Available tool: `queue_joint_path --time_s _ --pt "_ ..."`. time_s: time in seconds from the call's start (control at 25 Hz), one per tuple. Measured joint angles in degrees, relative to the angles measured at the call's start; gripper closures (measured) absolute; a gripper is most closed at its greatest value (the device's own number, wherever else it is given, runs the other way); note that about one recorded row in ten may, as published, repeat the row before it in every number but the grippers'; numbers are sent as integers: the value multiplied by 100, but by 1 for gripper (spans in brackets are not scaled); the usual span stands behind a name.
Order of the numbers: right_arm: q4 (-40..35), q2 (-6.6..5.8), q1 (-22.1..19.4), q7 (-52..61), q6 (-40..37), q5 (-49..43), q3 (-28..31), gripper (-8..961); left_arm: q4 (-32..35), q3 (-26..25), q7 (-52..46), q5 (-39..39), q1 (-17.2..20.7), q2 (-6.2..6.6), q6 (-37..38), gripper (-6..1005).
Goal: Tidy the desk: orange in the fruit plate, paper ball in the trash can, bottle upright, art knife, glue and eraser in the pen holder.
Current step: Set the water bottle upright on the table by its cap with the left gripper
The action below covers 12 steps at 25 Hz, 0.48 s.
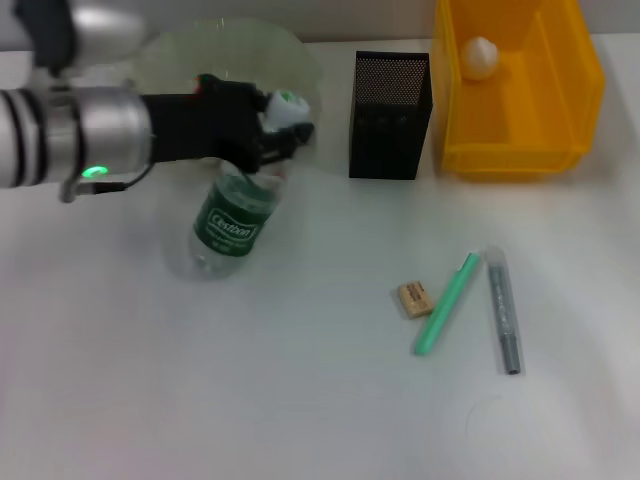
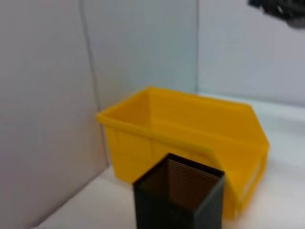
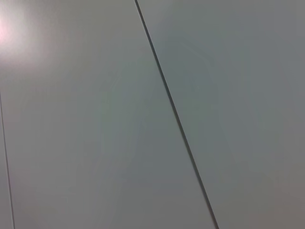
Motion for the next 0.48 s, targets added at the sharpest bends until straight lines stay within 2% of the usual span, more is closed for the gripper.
queue_joint_path --time_s 0.08,0.28,0.36,0.48 --pt "0 -1 8 11 0 0 0 335 -267 -442 474 -526 167 3 220 522" --pt "-7 -9 103 17 0 0 0 335 -500 -635 859 -786 214 4 314 515" --pt "-6 -12 146 16 10 0 -2 335 -1354 -1268 2076 -1711 250 9 749 512" --pt "-5 -12 196 11 48 0 -19 335 -1636 -1582 2427 -1931 254 16 1006 508"
